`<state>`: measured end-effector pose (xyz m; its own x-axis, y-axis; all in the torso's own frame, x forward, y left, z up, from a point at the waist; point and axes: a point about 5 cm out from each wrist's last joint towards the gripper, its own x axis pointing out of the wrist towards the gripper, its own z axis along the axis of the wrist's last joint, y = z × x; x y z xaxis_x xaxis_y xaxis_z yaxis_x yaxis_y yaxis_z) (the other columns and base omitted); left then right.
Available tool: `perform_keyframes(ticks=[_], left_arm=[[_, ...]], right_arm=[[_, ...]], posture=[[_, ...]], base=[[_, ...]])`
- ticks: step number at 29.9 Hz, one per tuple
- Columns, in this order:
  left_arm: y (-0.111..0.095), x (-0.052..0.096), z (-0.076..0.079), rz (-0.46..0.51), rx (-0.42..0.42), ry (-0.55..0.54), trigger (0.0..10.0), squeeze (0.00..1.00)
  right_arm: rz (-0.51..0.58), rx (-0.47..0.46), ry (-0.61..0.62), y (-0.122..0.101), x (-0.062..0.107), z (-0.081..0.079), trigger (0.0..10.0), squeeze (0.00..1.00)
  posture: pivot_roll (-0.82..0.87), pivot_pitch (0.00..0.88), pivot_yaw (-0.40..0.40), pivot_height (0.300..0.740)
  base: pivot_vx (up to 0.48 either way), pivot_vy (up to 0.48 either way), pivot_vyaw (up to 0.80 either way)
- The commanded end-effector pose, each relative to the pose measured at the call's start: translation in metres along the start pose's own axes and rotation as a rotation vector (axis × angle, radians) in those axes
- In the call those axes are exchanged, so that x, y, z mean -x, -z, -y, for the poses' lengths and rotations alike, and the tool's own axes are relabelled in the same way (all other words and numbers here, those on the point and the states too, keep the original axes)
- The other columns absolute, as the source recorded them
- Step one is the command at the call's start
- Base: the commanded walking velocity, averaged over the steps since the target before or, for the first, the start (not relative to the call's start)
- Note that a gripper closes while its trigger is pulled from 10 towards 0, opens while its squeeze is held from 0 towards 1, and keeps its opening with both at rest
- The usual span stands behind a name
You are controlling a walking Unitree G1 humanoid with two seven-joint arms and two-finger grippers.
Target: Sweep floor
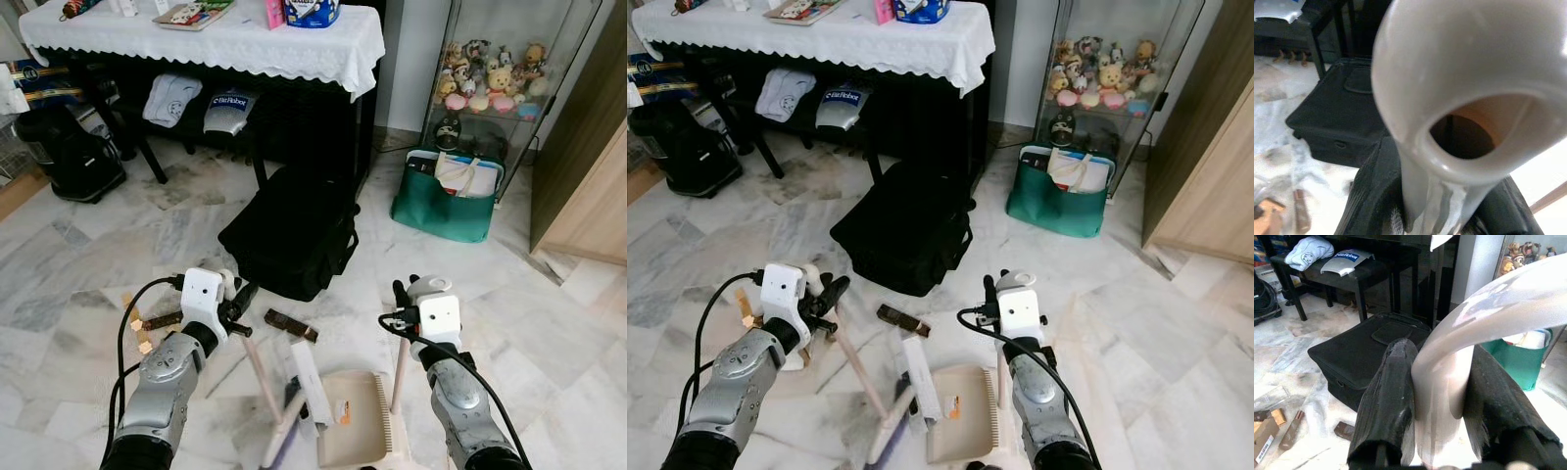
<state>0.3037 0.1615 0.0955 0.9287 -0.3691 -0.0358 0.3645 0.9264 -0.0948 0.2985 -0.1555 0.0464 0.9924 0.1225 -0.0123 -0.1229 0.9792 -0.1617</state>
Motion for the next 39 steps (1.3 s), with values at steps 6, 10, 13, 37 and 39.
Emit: perform_keyframes(ticks=[6,10,13,37,39], left_arm=[[-0.011,-0.001,0.013,0.056,0.118,0.089,10.0,0.0],[-0.017,0.001,0.022,0.04,0.111,0.179,10.0,0.0],[-0.021,0.002,0.025,0.044,0.106,0.215,10.0,0.0],[-0.134,0.023,-0.029,0.375,-0.001,0.081,10.0,0.0],[-0.12,0.019,-0.028,0.32,-0.042,0.04,10.0,0.0]], right_arm=[[-0.01,-0.009,-0.007,0.0,-0.002,-0.004,10.0,0.0],[-0.008,-0.012,-0.006,-0.001,-0.005,-0.005,10.0,0.0],[-0.007,-0.015,-0.005,-0.002,-0.006,-0.006,10.0,0.0],[-0.007,-0.025,-0.009,-0.003,-0.01,-0.011,10.0,0.0],[-0.006,-0.023,-0.008,-0.004,-0.011,-0.01,10.0,0.0]], posture=[[-0.01,0.113,0.073,0.74],[0.0,0.104,0.074,0.74],[0.01,0.097,0.075,0.74],[0.03,0.074,0.074,0.74],[0.02,0.075,0.075,0.74]], base=[[0.0,0.0,0.0],[0.0,0.0,0.0],[0.0,0.0,0.0],[0.0,0.0,0.0],[0.0,0.0,0.0]])
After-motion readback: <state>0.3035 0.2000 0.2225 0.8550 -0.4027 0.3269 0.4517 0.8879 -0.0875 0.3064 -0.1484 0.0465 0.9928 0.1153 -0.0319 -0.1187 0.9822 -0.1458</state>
